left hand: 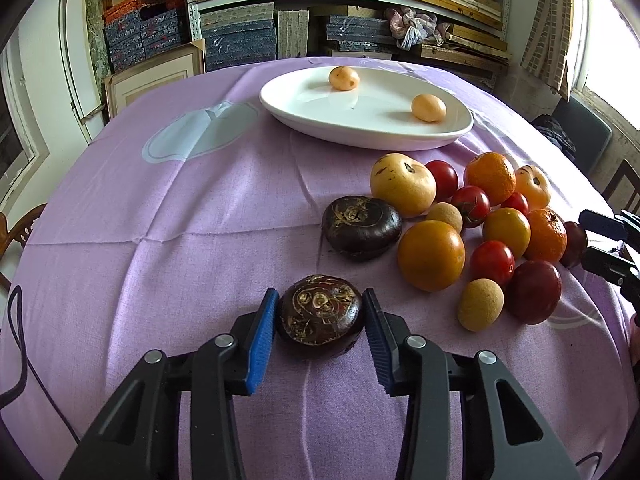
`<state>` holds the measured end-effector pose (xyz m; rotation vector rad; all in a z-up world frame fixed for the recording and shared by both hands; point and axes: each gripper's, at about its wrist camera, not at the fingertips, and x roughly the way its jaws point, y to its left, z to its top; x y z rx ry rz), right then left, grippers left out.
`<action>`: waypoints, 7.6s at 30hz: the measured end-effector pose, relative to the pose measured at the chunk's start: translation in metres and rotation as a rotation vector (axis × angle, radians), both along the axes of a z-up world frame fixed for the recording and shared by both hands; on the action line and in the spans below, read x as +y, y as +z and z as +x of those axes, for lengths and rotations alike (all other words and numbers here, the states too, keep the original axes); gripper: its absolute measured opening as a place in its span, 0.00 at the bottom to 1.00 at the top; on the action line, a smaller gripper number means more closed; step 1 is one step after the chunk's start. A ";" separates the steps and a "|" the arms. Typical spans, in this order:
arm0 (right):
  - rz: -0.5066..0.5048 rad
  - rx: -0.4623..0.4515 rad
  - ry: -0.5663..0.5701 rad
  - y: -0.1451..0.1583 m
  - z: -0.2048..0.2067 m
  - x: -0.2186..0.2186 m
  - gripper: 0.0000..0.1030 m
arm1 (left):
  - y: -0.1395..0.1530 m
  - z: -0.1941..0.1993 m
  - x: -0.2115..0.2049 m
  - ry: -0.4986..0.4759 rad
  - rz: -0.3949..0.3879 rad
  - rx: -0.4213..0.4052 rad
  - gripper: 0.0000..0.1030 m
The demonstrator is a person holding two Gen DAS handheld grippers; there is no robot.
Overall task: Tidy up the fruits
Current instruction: 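Grasp a dark red plum with the right tool while the left tool lifts the brown fruit, then place the brown fruit and the red plum on the white plate with both tools, then grasp the second dark brown round fruit with the left tool, then grasp a mandarin with the right tool while the left tool carries the brown fruit, then set the brown fruit and the mandarin on the white plate, opening both tools, then withdraw both tools from the plate back toward the fruit cluster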
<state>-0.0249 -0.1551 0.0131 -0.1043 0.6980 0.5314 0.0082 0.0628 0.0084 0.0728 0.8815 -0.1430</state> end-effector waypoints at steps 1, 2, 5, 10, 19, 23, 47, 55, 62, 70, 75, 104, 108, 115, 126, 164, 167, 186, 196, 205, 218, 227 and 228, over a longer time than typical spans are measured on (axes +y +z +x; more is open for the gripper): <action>-0.003 0.001 0.001 -0.001 0.001 0.000 0.58 | 0.000 0.000 0.000 0.000 0.000 0.000 0.42; -0.006 0.003 0.001 -0.001 0.001 0.000 0.58 | 0.000 0.000 0.000 0.000 0.000 0.000 0.42; -0.007 0.034 -0.014 -0.005 0.008 -0.004 0.58 | 0.000 0.000 0.000 0.000 0.000 0.000 0.42; 0.027 0.147 -0.019 -0.016 0.026 -0.012 0.49 | 0.000 0.000 0.000 0.000 0.001 0.000 0.42; 0.048 0.164 -0.012 -0.019 0.029 -0.014 0.38 | 0.000 0.000 0.000 0.000 -0.003 -0.001 0.42; 0.084 0.132 -0.037 -0.011 0.023 -0.025 0.38 | 0.002 -0.002 0.002 -0.015 -0.042 -0.006 0.41; 0.042 0.080 -0.056 0.029 0.182 0.048 0.53 | 0.040 0.142 -0.045 0.028 -0.044 -0.032 0.42; 0.116 -0.018 -0.066 0.061 0.123 0.010 0.84 | 0.055 0.117 -0.020 0.047 -0.068 -0.083 0.62; 0.155 -0.169 -0.113 0.055 0.030 -0.032 0.96 | 0.051 0.049 0.003 0.062 -0.007 -0.122 0.76; 0.252 -0.160 -0.174 0.043 0.021 -0.065 0.96 | 0.028 0.038 0.005 0.077 -0.008 -0.105 0.76; 0.255 -0.112 -0.184 0.036 0.027 -0.067 0.96 | 0.022 0.046 -0.006 0.037 0.006 -0.084 0.76; 0.286 -0.041 -0.199 0.029 0.039 -0.069 0.96 | 0.014 0.056 0.011 0.046 0.062 -0.080 0.81; 0.287 -0.039 -0.198 0.030 0.038 -0.068 0.96 | 0.008 0.062 0.013 0.035 0.025 -0.040 0.58; 0.282 -0.031 -0.176 0.030 0.037 -0.064 0.96 | 0.001 0.068 0.012 0.034 0.021 0.005 0.58; 0.198 -0.040 -0.059 0.028 0.027 -0.035 0.96 | 0.006 0.063 0.022 0.068 -0.008 -0.020 0.46; 0.115 -0.030 -0.043 0.078 0.091 -0.001 0.43 | 0.077 0.095 0.018 0.067 -0.084 -0.130 0.46; 0.089 -0.014 -0.051 0.079 0.129 0.019 0.43 | 0.083 0.125 0.002 0.053 -0.063 -0.125 0.46; 0.144 -0.156 -0.052 0.095 0.090 0.009 0.95 | 0.082 0.122 0.011 0.056 -0.135 -0.117 0.50; 0.308 -0.175 -0.175 0.048 0.016 -0.066 0.96 | 0.050 0.005 -0.006 0.048 -0.075 -0.184 0.77; 0.376 -0.090 -0.226 0.037 0.032 -0.083 0.96 | 0.028 0.003 -0.039 -0.049 0.011 -0.157 0.81; 0.367 -0.081 -0.205 0.036 0.032 -0.075 0.96 | 0.011 0.021 -0.012 0.037 0.039 -0.094 0.84; 0.369 -0.068 -0.205 0.034 0.034 -0.076 0.96 | 0.010 0.006 -0.012 -0.028 -0.010 -0.078 0.64; 0.368 -0.067 -0.205 0.034 0.034 -0.076 0.96 | 0.009 0.005 -0.011 -0.026 -0.015 -0.072 0.59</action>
